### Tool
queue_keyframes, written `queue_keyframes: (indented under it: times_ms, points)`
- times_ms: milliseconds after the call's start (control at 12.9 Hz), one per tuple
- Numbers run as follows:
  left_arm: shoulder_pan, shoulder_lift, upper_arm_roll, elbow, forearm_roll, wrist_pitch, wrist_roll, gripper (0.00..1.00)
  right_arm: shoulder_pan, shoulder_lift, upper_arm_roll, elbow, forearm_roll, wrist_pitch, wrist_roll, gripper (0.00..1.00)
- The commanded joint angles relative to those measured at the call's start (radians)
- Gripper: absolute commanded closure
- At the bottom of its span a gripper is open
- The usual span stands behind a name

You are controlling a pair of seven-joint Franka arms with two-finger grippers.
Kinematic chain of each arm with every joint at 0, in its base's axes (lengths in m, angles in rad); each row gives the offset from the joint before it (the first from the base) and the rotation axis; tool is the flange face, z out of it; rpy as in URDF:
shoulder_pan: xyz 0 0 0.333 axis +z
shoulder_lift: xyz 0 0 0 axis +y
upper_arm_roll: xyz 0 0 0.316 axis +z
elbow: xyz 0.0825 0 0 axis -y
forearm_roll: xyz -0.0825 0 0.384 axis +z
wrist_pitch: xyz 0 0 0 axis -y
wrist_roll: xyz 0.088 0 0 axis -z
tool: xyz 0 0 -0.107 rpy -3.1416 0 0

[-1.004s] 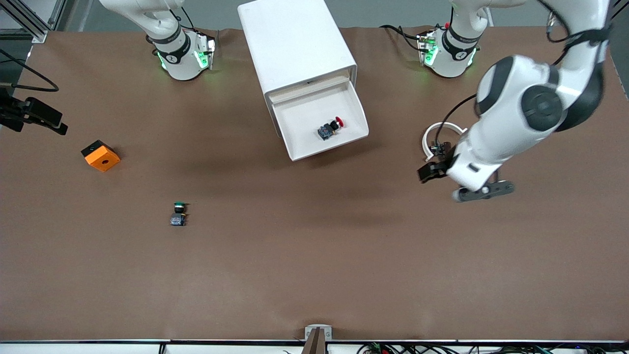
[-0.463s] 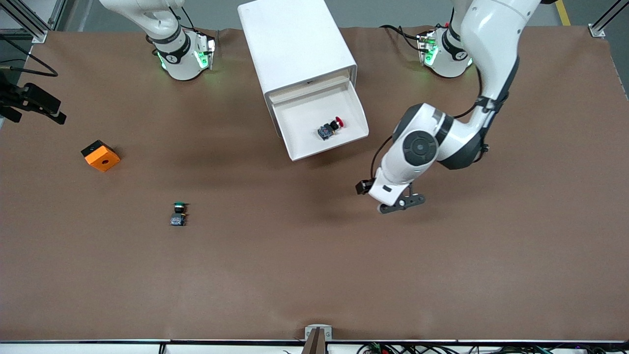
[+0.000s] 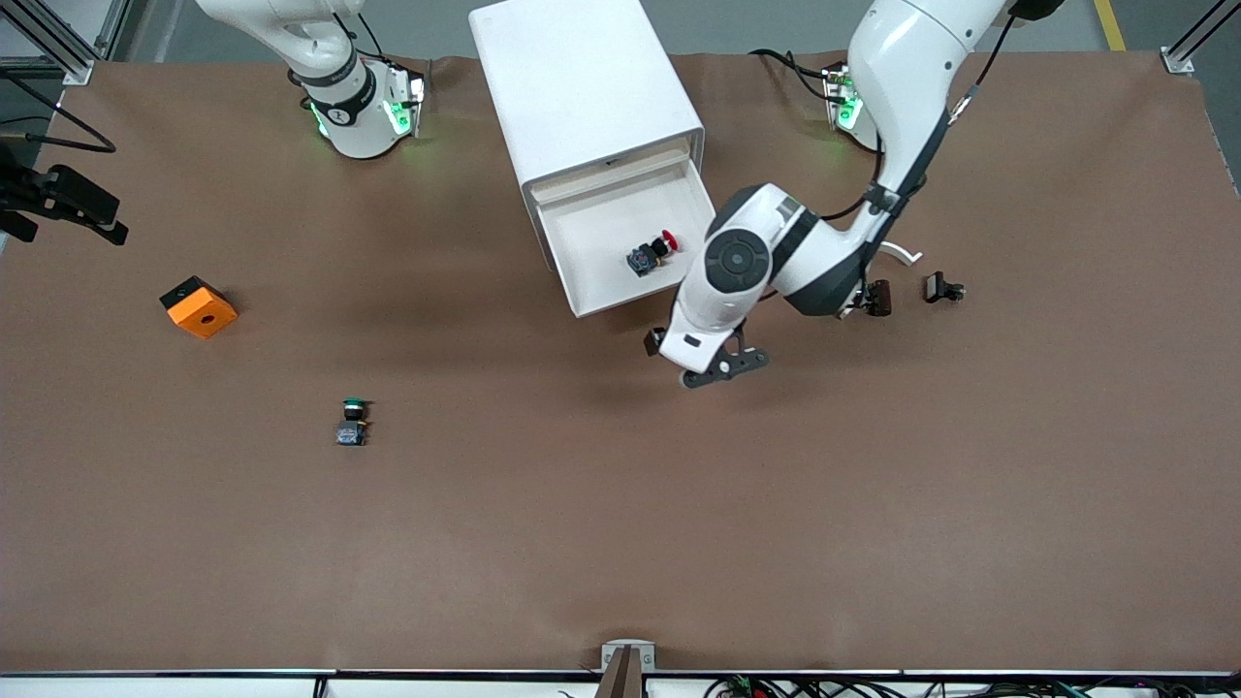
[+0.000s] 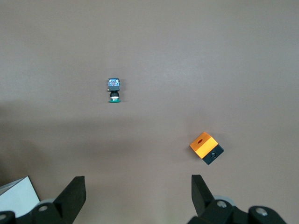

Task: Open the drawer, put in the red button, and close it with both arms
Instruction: 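Push the drawer shut into the white cabinet with the left gripper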

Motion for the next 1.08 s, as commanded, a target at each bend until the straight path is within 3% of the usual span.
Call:
queue_keyframes:
  times_ms: [0,541,1004]
  points:
    - [-0.055,-0.01,0.002,0.013,0.02,-0.047,-0.067,0.0,-0.01,-0.026,0.01,-0.019,-0.013,0.007,-0.036,0.0]
    - [-0.087,-0.039,-0.093,0.015,0.018,-0.197,-0.188,0.0,-0.019,-0.027,0.009,-0.019,-0.01,0.001,-0.038,0.0]
    - [-0.089,-0.03,-0.198,0.01,0.012,-0.216,-0.275,0.0,-0.019,-0.035,0.004,-0.02,0.034,-0.002,-0.032,0.0]
